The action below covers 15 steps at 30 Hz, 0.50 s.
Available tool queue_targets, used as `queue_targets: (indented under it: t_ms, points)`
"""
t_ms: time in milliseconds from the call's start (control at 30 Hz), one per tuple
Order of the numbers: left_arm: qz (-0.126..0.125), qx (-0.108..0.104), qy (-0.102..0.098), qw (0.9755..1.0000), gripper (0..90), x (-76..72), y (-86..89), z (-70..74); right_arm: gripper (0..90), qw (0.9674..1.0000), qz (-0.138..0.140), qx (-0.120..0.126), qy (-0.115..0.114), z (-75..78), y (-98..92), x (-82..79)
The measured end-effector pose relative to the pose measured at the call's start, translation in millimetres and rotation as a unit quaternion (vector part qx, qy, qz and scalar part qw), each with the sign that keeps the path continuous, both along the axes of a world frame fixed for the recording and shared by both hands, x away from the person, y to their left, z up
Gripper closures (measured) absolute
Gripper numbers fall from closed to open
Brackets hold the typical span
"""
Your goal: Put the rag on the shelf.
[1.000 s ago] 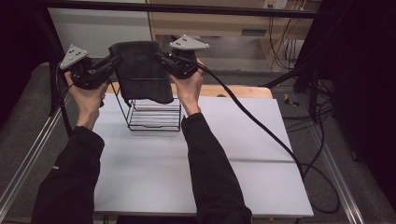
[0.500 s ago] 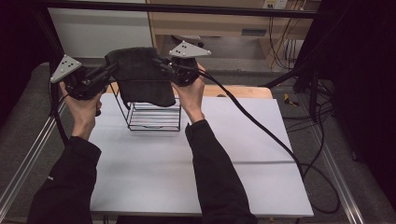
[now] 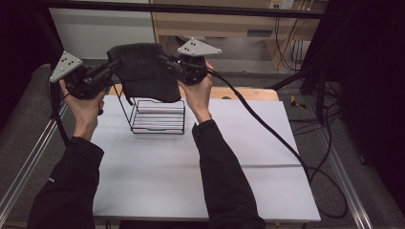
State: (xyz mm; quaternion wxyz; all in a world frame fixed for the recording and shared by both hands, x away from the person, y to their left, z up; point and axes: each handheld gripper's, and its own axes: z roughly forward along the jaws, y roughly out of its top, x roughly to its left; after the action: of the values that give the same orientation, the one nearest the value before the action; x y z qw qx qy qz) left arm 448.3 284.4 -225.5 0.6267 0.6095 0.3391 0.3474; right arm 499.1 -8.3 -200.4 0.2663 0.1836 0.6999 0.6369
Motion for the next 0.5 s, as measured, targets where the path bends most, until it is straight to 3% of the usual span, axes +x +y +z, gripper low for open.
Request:
queue_targets:
  t_ms: [133,367,500]
  points:
    - [-0.004,-0.004,-0.001,1.0000,77.8,-9.0,3.9,-11.4,82.0,0.9996,0.011,-0.021,-0.012,-3.4,2.3,-11.1]
    - [0.001,0.004,0.011,0.9999,77.2,-14.3,2.8,-24.6,81.9,0.9986,0.006,-0.052,-0.009,-9.5,6.4,-20.0]
    - [0.004,0.008,0.006,0.9999,77.2,-19.3,2.8,-25.9,81.9,0.9986,0.008,-0.052,-0.013,-9.6,7.0,-22.7]
